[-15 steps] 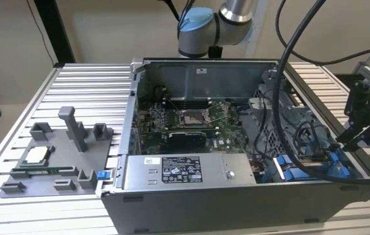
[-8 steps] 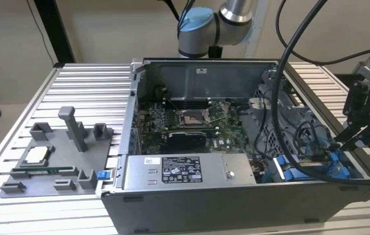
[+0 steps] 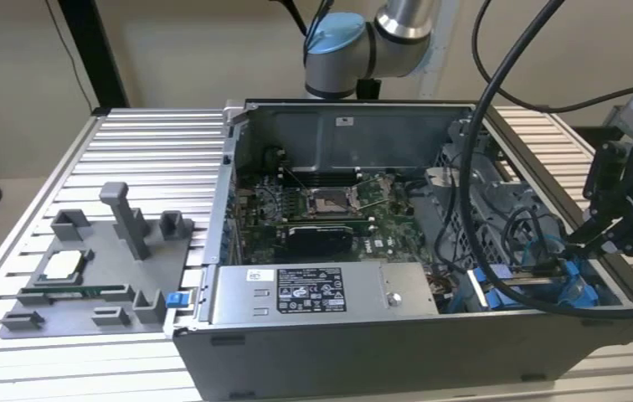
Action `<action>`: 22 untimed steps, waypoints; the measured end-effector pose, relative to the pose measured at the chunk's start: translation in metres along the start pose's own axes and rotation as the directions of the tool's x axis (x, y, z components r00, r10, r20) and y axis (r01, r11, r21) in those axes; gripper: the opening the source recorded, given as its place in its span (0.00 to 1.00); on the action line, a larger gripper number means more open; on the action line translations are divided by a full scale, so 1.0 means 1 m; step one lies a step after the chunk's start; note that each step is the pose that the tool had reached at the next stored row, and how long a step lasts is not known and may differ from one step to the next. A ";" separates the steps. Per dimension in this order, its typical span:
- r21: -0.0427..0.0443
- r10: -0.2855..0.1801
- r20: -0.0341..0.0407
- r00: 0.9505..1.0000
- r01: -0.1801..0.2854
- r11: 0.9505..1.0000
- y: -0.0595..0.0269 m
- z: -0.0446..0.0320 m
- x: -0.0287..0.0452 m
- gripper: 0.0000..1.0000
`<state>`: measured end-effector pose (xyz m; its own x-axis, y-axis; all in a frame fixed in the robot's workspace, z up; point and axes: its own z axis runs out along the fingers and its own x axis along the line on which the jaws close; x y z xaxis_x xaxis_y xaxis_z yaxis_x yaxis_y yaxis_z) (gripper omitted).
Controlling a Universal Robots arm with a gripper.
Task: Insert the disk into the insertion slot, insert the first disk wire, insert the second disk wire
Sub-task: 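Insert the second disk wire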
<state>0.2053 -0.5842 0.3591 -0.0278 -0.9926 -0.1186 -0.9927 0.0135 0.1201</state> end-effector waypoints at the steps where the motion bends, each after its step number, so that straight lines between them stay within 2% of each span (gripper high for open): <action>1: 0.000 0.001 0.004 1.000 -0.001 1.000 -0.0001 0.0005 0.0001 1.00; 4: -0.001 0.004 0.012 1.000 -0.004 1.000 -0.0003 0.0023 0.0007 1.00; 7: -0.001 0.006 0.025 1.000 -0.006 1.000 -0.0005 0.0035 0.0012 1.00; 12: -0.002 0.012 0.057 0.998 -0.011 1.000 -0.0006 0.0045 0.0026 1.00; 14: -0.003 0.015 0.068 0.998 -0.015 1.000 -0.0007 0.0048 0.0032 1.00; 17: -0.003 0.018 0.076 0.997 -0.018 1.000 -0.0007 0.0049 0.0044 1.00; 20: -0.003 0.021 0.099 0.995 -0.021 1.000 -0.0008 0.0053 0.0047 1.00; 21: -0.003 0.021 0.105 0.994 -0.021 1.000 -0.0008 0.0053 0.0047 1.00; 22: -0.003 0.022 0.107 0.994 -0.021 1.000 -0.0008 0.0054 0.0048 1.00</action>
<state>0.2053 -0.5883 0.3532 -0.0617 -0.9734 -0.2204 -0.9914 0.0344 0.1260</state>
